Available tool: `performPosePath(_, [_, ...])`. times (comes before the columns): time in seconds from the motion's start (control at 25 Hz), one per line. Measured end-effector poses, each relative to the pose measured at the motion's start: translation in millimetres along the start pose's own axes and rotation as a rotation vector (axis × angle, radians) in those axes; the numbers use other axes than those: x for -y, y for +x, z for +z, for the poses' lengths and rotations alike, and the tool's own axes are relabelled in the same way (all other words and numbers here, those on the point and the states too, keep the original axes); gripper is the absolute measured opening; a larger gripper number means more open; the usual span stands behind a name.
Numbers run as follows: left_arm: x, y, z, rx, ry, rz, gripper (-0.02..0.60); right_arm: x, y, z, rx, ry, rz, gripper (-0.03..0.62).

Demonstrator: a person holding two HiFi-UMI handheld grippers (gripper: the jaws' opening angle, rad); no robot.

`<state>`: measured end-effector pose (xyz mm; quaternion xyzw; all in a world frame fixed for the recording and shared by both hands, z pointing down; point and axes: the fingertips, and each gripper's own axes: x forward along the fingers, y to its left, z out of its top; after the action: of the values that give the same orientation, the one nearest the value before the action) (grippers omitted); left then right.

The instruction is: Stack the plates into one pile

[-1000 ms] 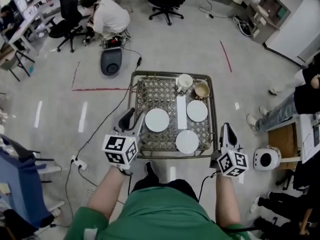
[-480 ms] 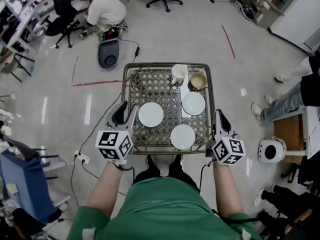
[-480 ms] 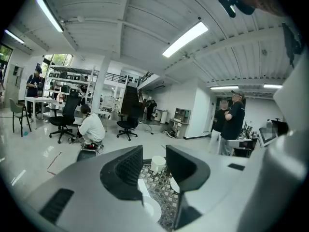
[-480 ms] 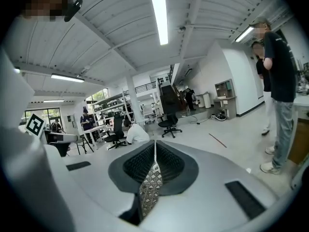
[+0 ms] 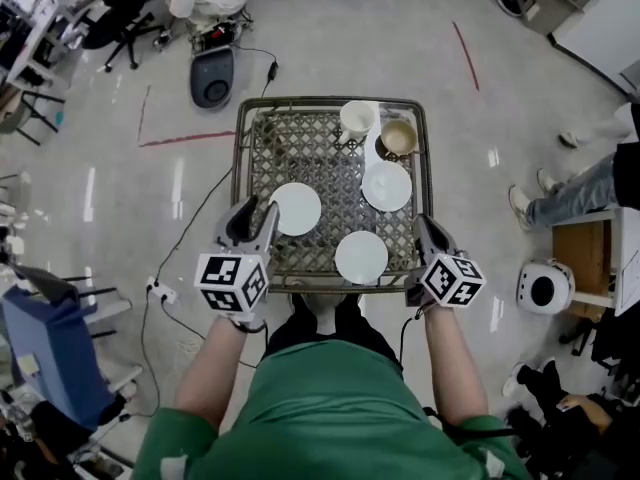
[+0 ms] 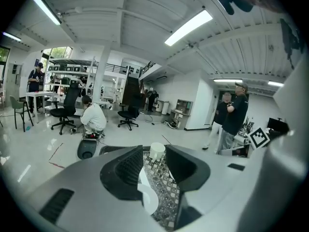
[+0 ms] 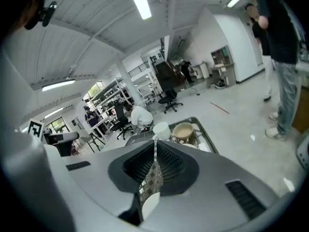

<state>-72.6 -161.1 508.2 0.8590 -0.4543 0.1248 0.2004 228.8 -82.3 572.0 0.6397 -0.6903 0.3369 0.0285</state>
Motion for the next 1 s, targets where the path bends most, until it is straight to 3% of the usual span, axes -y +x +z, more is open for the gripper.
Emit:
performPosePath(0.16, [0, 14, -39, -0.074, -0.009, -0.015, 0.161, 23, 15, -54, -0.109, 0.062, -0.011, 0.032])
performPosePath(0.28, [4, 22, -67, -0.126, -0.047, -0.040, 0.161, 37, 23, -92, -0.200, 0.060, -0.017, 0.097])
performPosePath(0.48, [12, 22, -103, -0.191, -0.092, -0.065, 0.161, 57, 23, -166, -0.347, 0.201, -0.022, 0.143])
performPosePath(0.6, [14, 23, -119, -0.221, -0.097, -0.068, 0.161, 68, 20, -201, -0.418, 0.219, -0.059, 0.152])
performPosePath(0.76, [16, 23, -134, -0.246, -0.101, -0.069, 0.161, 74, 17, -236, -0.491, 0.223, -0.100, 0.153])
performPosePath(1.0, [22, 20, -132, -0.246, -0.097, -0.084, 0.161, 75, 24, -257, -0.505, 0.278, -0.101, 0.163])
